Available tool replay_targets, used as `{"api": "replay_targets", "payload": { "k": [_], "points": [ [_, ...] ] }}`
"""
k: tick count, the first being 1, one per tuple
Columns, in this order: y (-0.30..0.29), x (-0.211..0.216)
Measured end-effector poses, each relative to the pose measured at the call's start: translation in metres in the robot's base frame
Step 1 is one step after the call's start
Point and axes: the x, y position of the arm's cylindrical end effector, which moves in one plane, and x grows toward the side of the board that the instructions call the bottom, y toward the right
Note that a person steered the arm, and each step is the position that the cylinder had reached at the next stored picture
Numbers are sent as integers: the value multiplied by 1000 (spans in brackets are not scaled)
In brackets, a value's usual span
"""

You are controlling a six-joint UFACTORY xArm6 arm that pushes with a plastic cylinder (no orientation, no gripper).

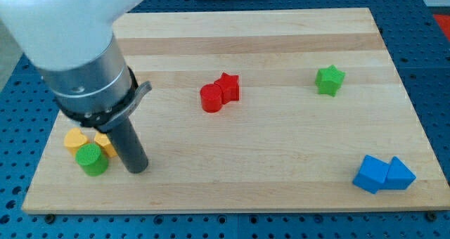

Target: Move the green star towards the center of the board

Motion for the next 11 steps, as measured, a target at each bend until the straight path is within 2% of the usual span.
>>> {"api": "replay_targets", "payload": {
  "k": [1, 3, 4, 5, 6, 9, 10, 11],
  "points": [
    [-12, -16],
    [-99, -2],
    [-98, 4],
    [-33, 2],
    [57, -8],
    [366, -94],
    [435, -139],
    [429, -172]
  ]
}}
